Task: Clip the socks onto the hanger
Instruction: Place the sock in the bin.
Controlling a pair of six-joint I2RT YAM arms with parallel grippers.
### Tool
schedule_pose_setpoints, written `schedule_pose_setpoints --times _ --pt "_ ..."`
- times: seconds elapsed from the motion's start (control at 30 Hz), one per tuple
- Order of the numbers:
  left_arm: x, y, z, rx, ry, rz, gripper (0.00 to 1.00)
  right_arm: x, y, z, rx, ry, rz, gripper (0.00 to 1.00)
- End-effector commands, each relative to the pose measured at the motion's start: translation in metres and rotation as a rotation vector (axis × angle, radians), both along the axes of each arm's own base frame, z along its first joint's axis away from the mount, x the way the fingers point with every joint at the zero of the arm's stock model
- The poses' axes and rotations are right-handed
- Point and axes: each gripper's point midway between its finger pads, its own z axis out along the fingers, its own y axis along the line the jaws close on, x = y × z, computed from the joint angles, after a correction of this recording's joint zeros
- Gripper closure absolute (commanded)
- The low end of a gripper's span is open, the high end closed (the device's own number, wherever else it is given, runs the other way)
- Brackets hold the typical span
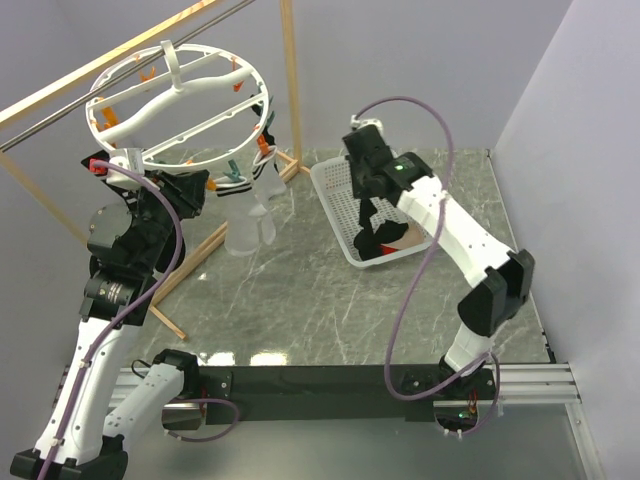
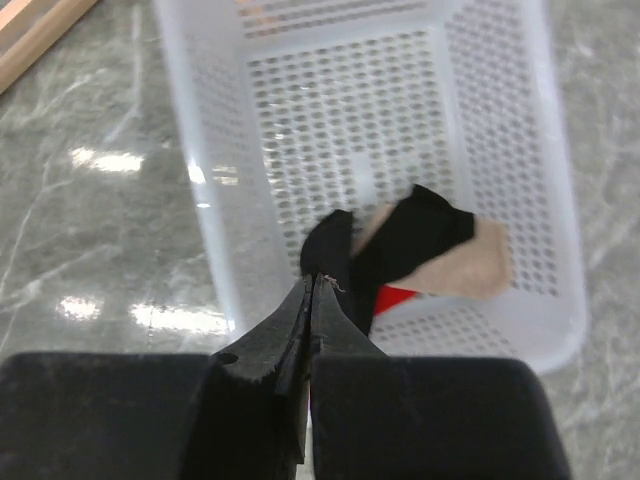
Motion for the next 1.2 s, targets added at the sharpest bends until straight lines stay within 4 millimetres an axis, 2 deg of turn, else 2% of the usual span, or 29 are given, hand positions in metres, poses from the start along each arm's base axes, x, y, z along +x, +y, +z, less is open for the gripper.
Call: schedule_pose_setpoints --times 0.0,0.1,0.13,0.23,0.3,0.43,0.53,0.57,0.7,0.77,0.87,0.9,0.97,1.03,1.07,1.1,1.17 --pt "-0.003 0.002 0.010 -0.003 -0.043 0.010 0.88 0.006 0.030 -0.001 -0.008 -0.017 0.045 1.00" --pt "-0.004 0.003 0.012 -0.004 -0.044 0.013 0.88 0.001 0.054 -0.026 0.011 0.034 0.074 1.00" --pt "-0.005 0.003 0.013 -0.003 -0.049 0.013 0.88 0.000 0.058 -0.042 -0.009 0.054 0.072 1.00" --pt "-0.004 0.003 0.013 0.003 -0.050 0.014 0.88 -0.006 0.069 -0.066 -0.040 0.094 0.077 1.00" --pt "-0.004 0.003 0.014 0.002 -0.052 0.014 0.88 -0.007 0.073 -0.070 -0.038 0.104 0.075 1.00" --pt "-0.003 0.002 0.010 -0.002 -0.048 0.007 0.88 -0.012 0.085 -0.061 0.037 0.100 0.114 1.00" --pt "-0.004 0.001 0.011 -0.002 -0.049 0.002 0.88 -0.023 0.108 -0.051 0.154 0.116 0.222 0.86" --pt "-0.003 0.001 0.010 -0.002 -0.048 0.002 0.88 -0.027 0.114 -0.049 0.185 0.120 0.253 0.77" --pt "-0.004 0.003 0.012 0.008 -0.056 0.010 0.88 -0.044 0.125 -0.034 0.262 0.091 0.394 0.60" --pt "-0.005 0.003 0.013 0.012 -0.062 0.011 0.88 -0.046 0.120 -0.025 0.259 0.063 0.405 0.49" --pt "-0.006 0.003 0.012 0.017 -0.057 0.012 0.88 -0.042 0.101 -0.007 0.236 0.013 0.399 0.44" --pt "-0.005 0.003 0.010 0.018 -0.054 0.012 0.88 -0.042 0.089 -0.003 0.225 -0.003 0.394 0.43" --pt "-0.007 0.004 0.011 0.018 -0.059 0.012 0.88 -0.043 0.080 0.000 0.169 -0.063 0.462 0.39" --pt "-0.006 0.002 0.008 0.022 -0.054 0.006 0.88 -0.054 0.069 -0.008 0.109 -0.130 0.545 0.30" --pt "-0.006 0.002 0.008 0.022 -0.054 0.006 0.88 -0.049 0.055 -0.012 0.028 -0.184 0.533 0.27" --pt "-0.005 0.002 0.007 0.026 -0.054 0.004 0.88 -0.055 0.040 -0.028 -0.019 -0.193 0.516 0.27" --pt "-0.005 0.001 0.006 0.024 -0.054 0.002 0.88 -0.047 0.027 -0.028 -0.100 -0.270 0.503 0.26"
